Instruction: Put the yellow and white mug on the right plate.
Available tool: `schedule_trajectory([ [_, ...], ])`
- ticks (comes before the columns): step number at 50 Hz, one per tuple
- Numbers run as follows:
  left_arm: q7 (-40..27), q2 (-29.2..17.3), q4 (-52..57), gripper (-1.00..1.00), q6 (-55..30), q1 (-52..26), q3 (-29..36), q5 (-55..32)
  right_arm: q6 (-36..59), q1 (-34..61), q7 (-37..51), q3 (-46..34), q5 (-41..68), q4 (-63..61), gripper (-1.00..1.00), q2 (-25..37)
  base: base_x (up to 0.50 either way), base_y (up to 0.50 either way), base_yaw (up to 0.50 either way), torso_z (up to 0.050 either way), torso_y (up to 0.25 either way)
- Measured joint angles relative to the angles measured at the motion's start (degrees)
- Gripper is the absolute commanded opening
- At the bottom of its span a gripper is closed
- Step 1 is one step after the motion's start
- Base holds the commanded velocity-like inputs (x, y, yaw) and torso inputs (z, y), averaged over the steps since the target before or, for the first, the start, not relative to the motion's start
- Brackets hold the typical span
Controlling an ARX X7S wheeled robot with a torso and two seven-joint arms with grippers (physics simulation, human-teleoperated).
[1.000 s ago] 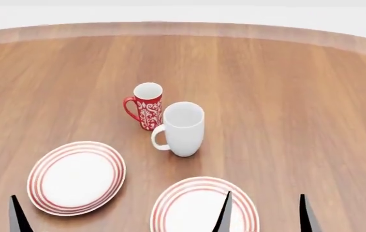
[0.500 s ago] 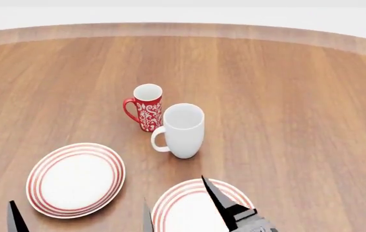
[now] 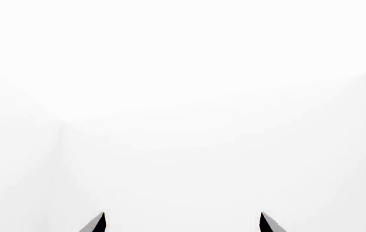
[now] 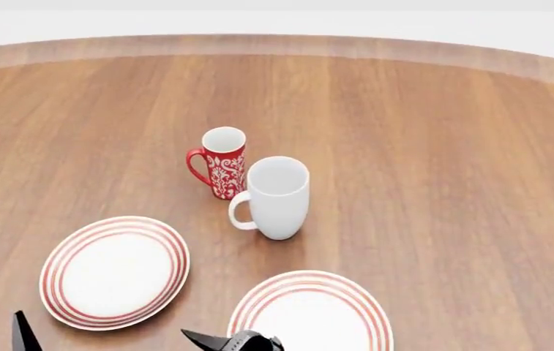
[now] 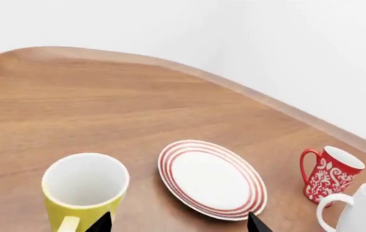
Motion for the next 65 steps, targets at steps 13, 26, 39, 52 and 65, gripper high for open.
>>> schedule_trajectory([
  [13,-0.8,-0.5,-0.1,1.00,0.3,0.1,0.6,0.3,-1.0,1.4,-1.2,-3.4,-1.3,5.7,1.00,-2.1,0.00,0.00,0.00,0.000,0.000],
  [26,-1.1,-1.0,0.6,1.00,-0.3,0.2,1.1,0.4,-1.2,3.0,-1.7,-5.4,-1.5,10.6,1.00,-4.3,0.00,0.00,0.00,0.000,0.000],
  [39,-1.2,-1.6,2.2,1.00,-1.2,0.7,1.5,0.4,-3.8,5.1,-0.5,-7.4,-2.0,18.6,1.00,-7.8,0.00,0.00,0.00,0.000,0.000],
  [52,-1.1,-2.0,3.9,1.00,-2.2,1.2,2.0,0.2,-5.5,6.2,2.3,-12.0,-1.0,23.4,1.00,-9.9,0.00,0.00,0.00,0.000,0.000],
  [65,-1.4,-2.5,4.4,1.00,-2.5,1.5,2.6,0.3,-4.0,8.2,6.1,-18.0,8.0,24.4,1.00,-10.7,0.00,0.00,0.00,0.000,0.000],
])
